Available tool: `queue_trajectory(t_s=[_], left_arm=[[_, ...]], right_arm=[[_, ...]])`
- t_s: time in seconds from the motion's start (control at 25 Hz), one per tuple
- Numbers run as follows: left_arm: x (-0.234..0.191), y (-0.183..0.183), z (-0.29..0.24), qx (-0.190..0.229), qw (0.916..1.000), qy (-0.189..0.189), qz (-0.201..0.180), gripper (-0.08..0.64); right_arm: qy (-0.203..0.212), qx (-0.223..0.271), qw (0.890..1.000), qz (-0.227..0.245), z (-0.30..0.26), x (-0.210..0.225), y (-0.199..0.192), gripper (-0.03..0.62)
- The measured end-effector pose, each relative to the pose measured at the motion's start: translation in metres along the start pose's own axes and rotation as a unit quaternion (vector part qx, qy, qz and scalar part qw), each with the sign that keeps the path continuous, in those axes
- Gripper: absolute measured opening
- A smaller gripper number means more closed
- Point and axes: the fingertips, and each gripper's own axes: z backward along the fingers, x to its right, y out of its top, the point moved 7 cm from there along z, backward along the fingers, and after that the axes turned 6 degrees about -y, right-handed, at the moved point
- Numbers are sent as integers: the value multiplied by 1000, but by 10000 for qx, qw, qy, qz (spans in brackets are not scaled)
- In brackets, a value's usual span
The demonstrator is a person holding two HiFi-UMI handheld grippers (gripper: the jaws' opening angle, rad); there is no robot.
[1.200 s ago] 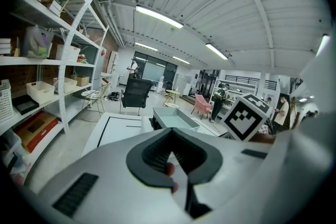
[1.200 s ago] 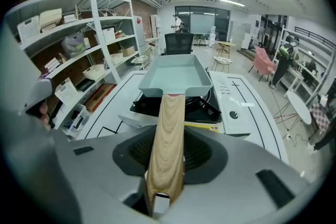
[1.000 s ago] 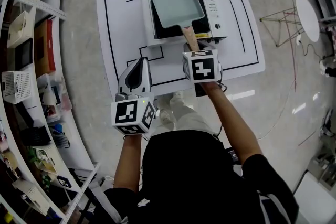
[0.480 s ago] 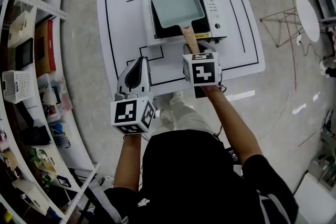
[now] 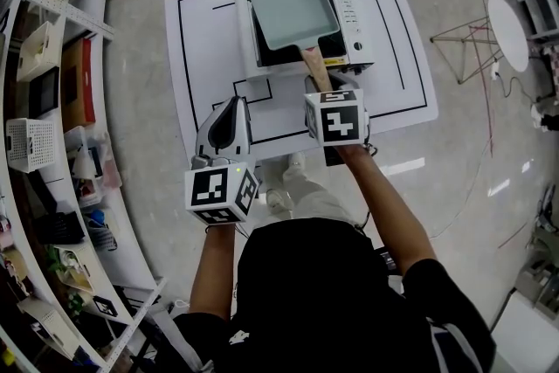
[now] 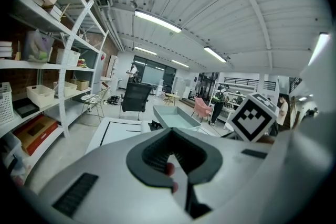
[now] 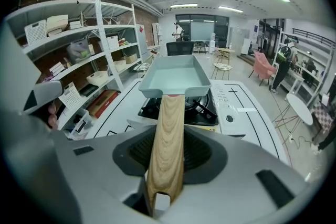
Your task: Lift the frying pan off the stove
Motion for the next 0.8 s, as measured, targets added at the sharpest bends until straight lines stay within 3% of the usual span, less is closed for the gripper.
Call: queue_trajectory(t_s=[0.8], left_arm=[[32, 6, 66, 311, 9989, -203, -270, 3]], right_arm=[[-121, 286, 9994, -145, 74, -15, -31, 120]])
